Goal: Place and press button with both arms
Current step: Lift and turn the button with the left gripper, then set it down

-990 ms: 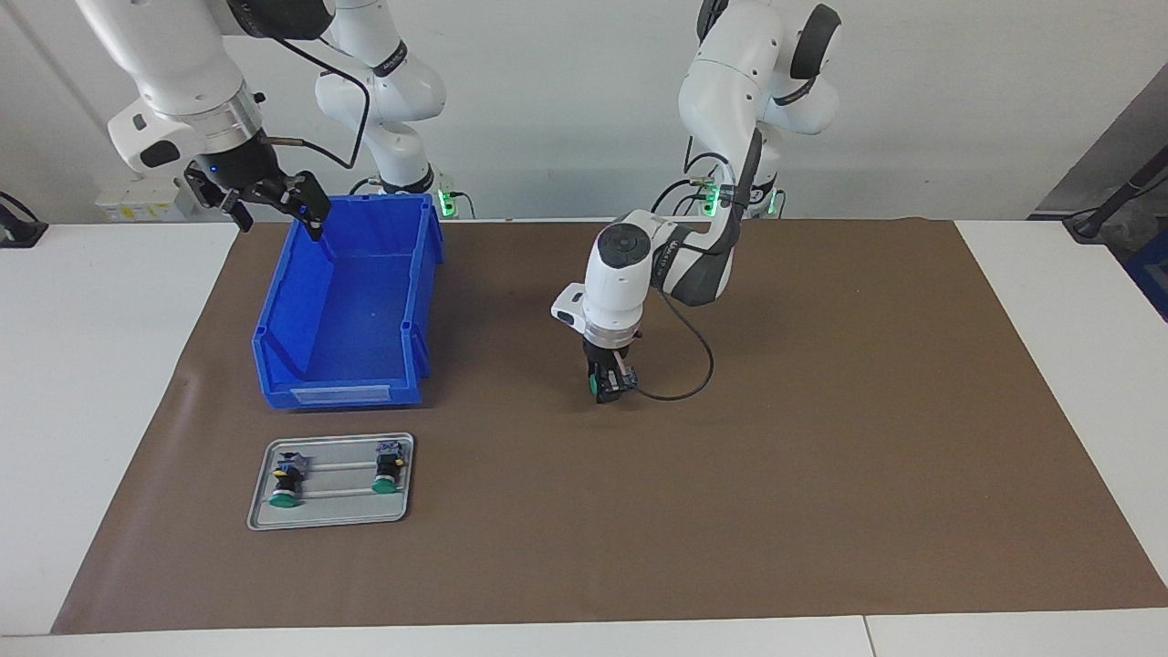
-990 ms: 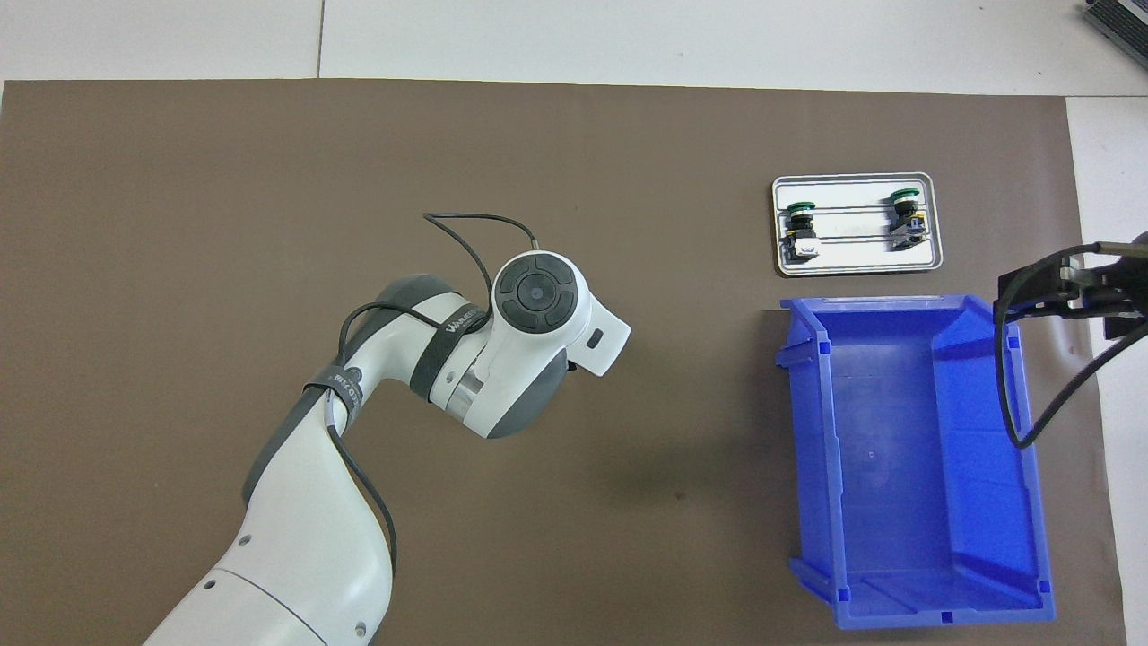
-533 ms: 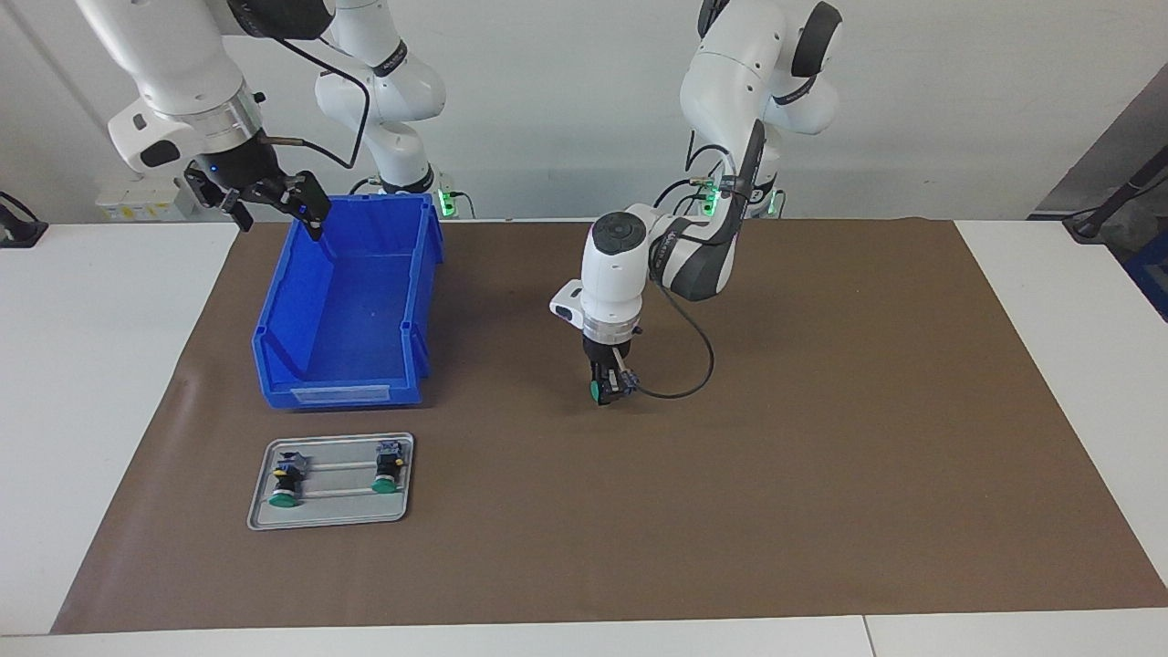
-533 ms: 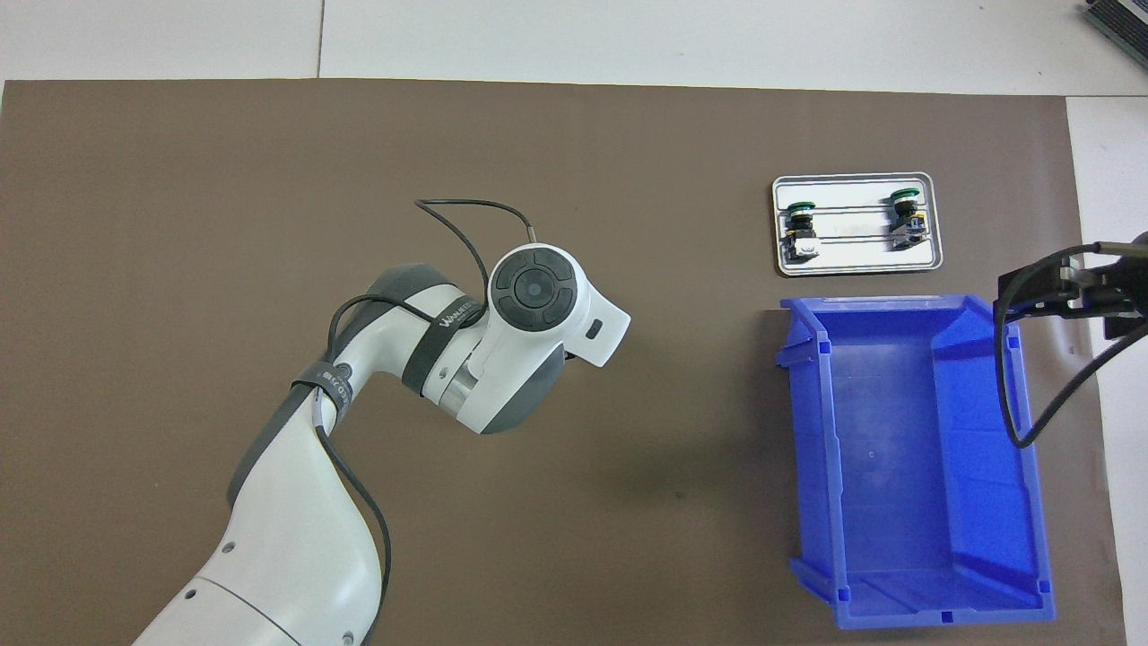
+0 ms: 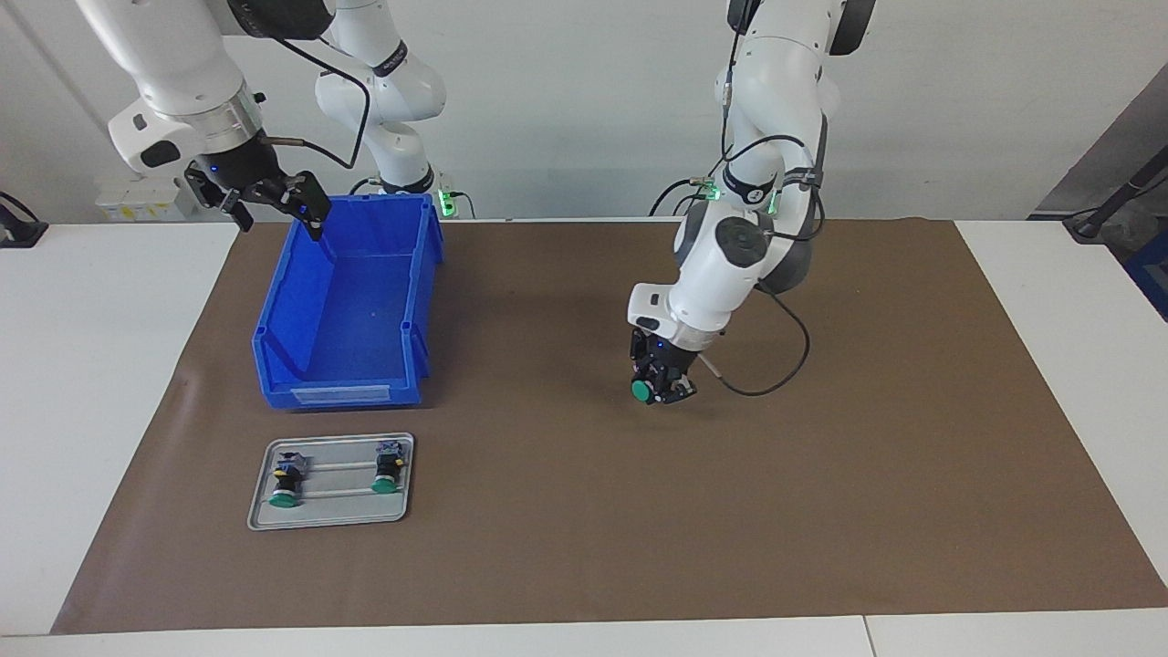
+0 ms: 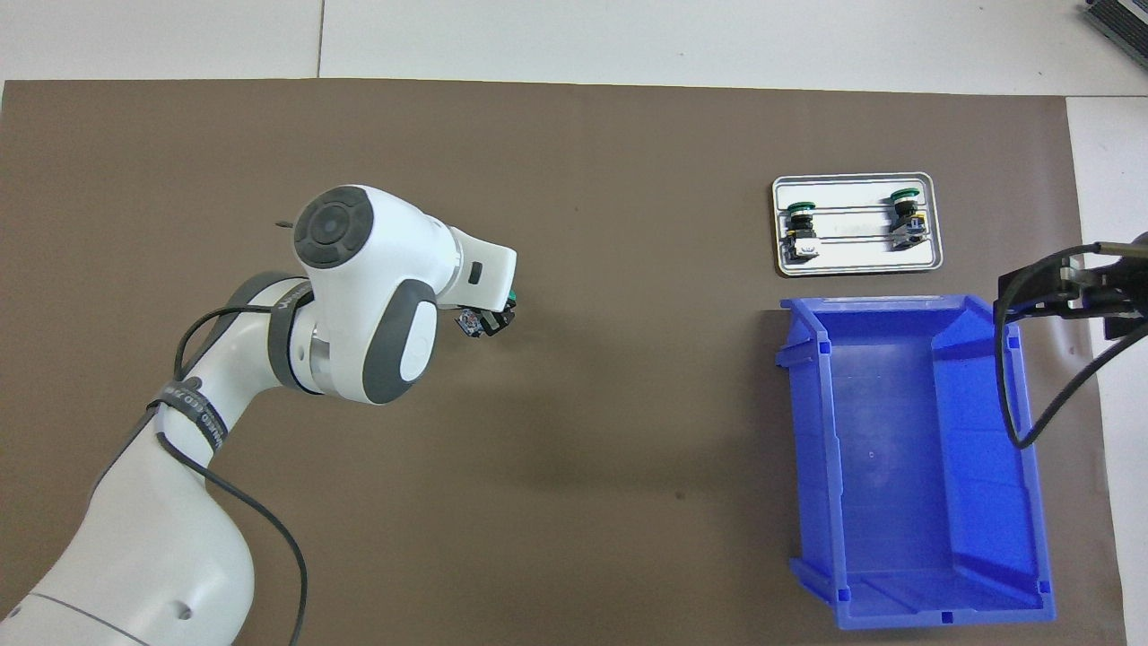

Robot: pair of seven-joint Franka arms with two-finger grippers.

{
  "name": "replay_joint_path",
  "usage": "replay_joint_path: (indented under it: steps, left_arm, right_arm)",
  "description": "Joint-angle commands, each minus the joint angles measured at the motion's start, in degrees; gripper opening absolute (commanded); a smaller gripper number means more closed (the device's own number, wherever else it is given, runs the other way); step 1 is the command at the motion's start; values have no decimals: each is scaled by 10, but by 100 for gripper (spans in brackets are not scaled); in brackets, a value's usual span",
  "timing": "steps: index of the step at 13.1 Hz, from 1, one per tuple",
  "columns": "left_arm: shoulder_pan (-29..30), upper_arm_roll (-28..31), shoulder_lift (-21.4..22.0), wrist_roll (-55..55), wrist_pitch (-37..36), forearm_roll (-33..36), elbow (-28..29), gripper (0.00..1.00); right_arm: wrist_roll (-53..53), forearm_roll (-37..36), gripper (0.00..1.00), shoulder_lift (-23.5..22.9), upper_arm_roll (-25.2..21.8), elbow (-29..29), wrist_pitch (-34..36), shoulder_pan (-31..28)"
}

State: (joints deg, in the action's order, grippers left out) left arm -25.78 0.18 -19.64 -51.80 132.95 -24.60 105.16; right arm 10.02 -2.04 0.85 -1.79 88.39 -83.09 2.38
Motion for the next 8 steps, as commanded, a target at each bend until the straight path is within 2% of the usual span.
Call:
replay_joint_path:
  steps: [1,4,8]
  left_arm:
    - [55,-5,61,-130,29,-129,79,0]
    - [99,-5,78,-275,33,-278,114,0]
    - [143,-4,112,-531,46,-515,188,0]
  right_arm:
    - [9,10,100,8,-2,11,-6,0]
    - [9,10,100,8,-2,11,-6,1]
    - [9,11,100,8,-2,10,-6,1]
